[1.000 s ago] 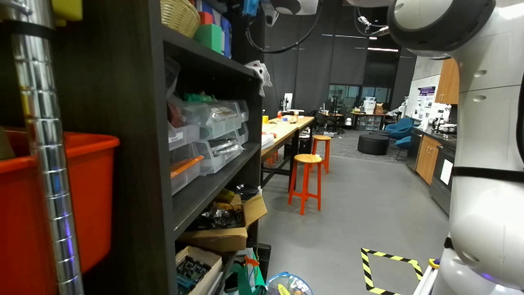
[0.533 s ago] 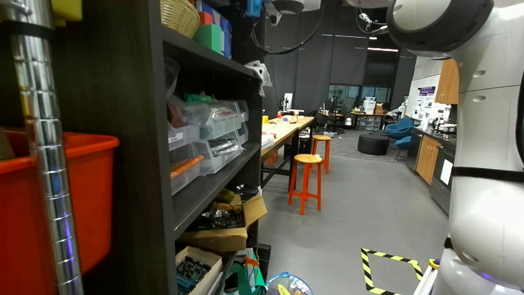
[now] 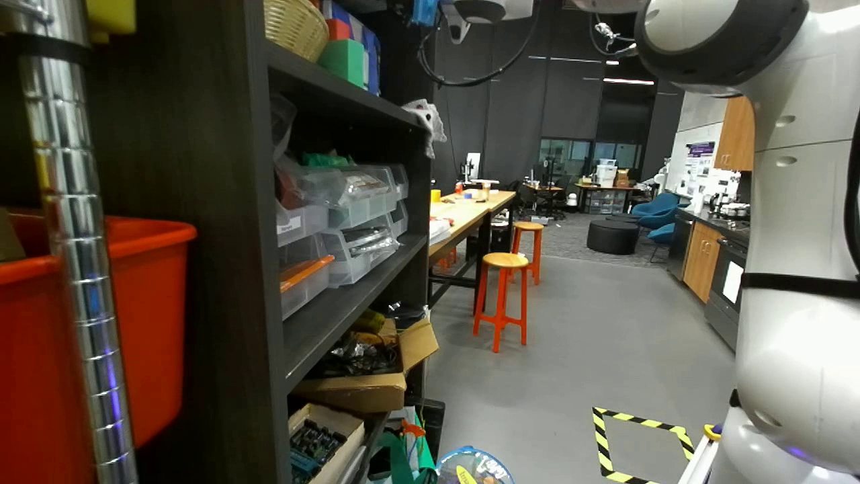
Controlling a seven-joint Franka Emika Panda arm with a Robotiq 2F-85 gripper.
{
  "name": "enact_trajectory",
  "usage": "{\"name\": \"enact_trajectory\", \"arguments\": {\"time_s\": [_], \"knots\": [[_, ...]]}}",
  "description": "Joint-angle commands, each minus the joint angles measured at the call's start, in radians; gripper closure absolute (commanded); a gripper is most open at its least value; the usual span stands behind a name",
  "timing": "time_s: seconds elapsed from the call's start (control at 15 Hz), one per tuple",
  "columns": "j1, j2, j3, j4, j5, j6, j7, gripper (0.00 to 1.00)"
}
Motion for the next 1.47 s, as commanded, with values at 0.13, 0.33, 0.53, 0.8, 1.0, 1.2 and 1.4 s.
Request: {"name": "enact_trajectory", "arguments": {"time_s": [0.13, 0.33, 0.53, 0.8, 1.0, 1.2, 1.4], "knots": [[-0.053, 0.024, -0.027, 0.056, 0.078, -0.02, 0.125, 0.99], [-0.082, 0.032, -0.037, 0.066, 0.124, -0.027, 0.163, 0.99], [-0.105, 0.041, -0.044, 0.06, 0.144, -0.042, 0.201, 0.99], [-0.131, 0.061, -0.049, 0.051, 0.15, -0.058, 0.259, 0.99], [-0.153, 0.067, -0.047, 0.044, 0.191, -0.074, 0.254, 0.99], [-0.163, 0.065, -0.039, 0.037, 0.255, -0.085, 0.204, 0.99], [-0.167, 0.071, -0.042, 0.04, 0.294, -0.084, 0.188, 0.99]]}}
